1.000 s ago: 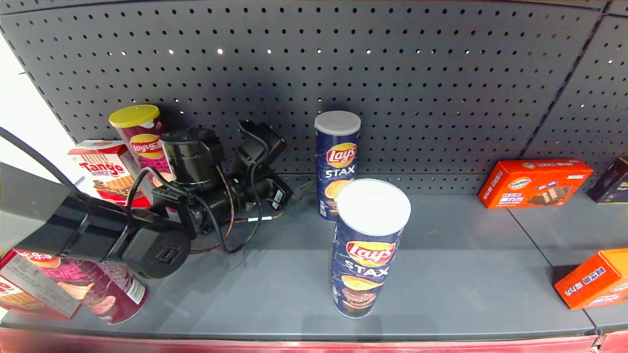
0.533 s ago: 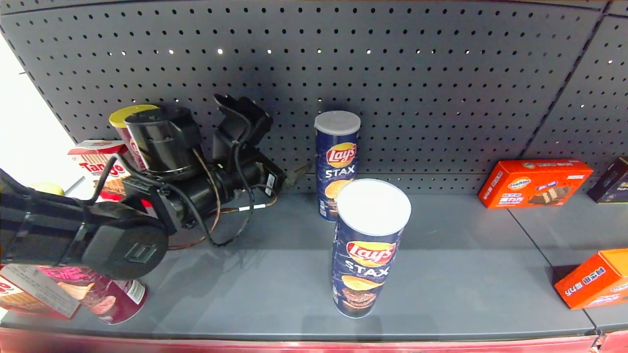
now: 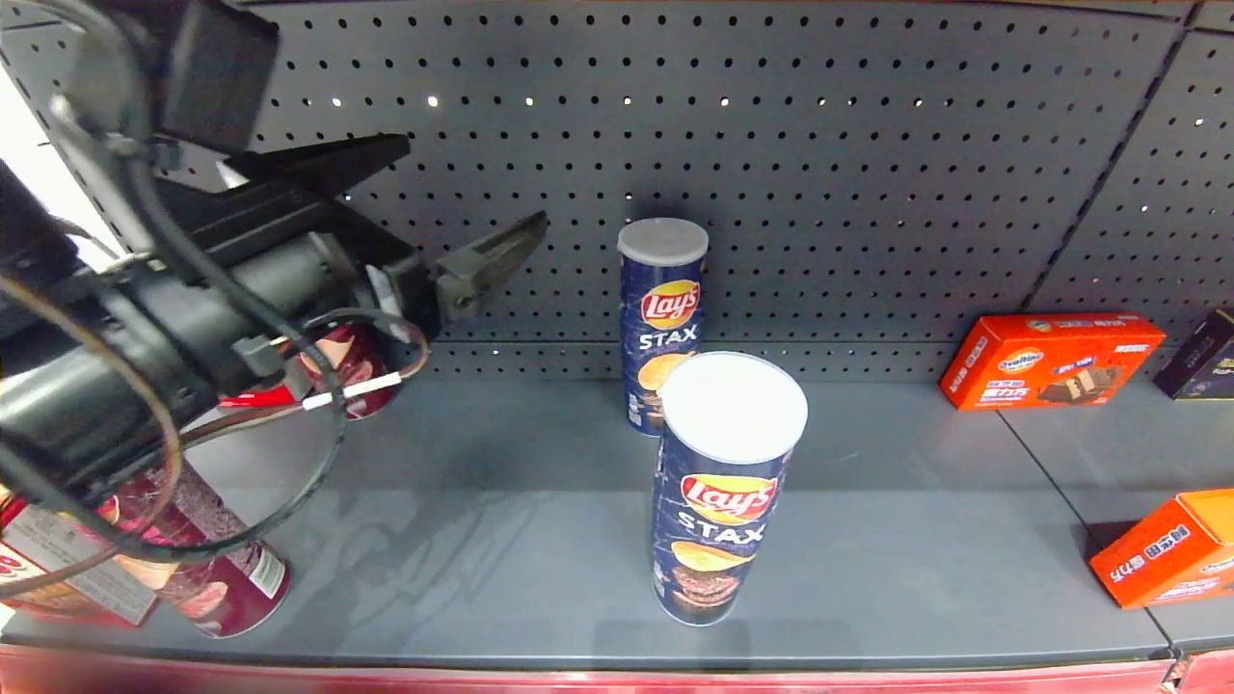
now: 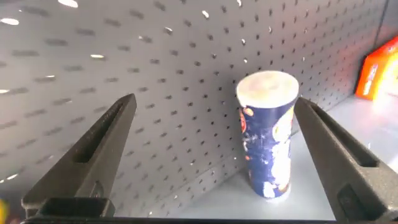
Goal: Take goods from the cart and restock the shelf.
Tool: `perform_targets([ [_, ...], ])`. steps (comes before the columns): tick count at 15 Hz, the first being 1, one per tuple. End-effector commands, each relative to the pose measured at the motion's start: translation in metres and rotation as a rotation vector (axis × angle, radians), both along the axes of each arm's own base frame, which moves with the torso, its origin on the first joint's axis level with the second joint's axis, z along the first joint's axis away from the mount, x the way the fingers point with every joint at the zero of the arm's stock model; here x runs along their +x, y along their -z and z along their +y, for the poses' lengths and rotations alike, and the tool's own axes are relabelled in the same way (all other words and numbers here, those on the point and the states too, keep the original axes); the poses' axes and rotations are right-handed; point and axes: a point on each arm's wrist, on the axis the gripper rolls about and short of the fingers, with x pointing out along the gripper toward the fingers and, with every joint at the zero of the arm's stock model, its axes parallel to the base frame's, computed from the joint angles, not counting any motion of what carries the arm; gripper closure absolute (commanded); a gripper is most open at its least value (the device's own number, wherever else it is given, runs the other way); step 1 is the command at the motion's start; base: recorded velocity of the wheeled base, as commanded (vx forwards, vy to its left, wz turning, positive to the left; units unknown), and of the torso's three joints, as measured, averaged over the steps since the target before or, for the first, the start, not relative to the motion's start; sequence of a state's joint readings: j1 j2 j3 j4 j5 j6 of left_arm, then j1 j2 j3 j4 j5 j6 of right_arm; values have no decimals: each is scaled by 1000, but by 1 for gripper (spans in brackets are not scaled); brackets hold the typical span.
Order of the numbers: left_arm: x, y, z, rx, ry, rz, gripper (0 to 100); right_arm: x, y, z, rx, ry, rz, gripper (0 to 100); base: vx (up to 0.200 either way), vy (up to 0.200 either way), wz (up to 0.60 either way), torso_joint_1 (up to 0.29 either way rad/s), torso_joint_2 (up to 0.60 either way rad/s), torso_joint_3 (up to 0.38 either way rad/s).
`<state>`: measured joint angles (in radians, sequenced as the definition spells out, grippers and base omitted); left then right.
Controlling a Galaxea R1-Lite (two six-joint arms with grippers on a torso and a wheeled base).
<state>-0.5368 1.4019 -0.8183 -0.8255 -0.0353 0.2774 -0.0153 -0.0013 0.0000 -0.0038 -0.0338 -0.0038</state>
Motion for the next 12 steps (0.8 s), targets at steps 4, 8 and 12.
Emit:
perform_targets([
  [4, -115, 19, 59, -95, 80, -66, 0, 0, 0, 0, -1, 0, 1, 0, 0, 0, 0, 0, 0, 0],
  [8, -156, 26, 88, -98, 72, -80, 0, 0, 0, 0, -1, 0, 1, 0, 0, 0, 0, 0, 0, 0],
  [12, -196, 42, 117, -100, -29, -112, 0, 0, 0, 0, -1, 0, 1, 0, 0, 0, 0, 0, 0, 0],
])
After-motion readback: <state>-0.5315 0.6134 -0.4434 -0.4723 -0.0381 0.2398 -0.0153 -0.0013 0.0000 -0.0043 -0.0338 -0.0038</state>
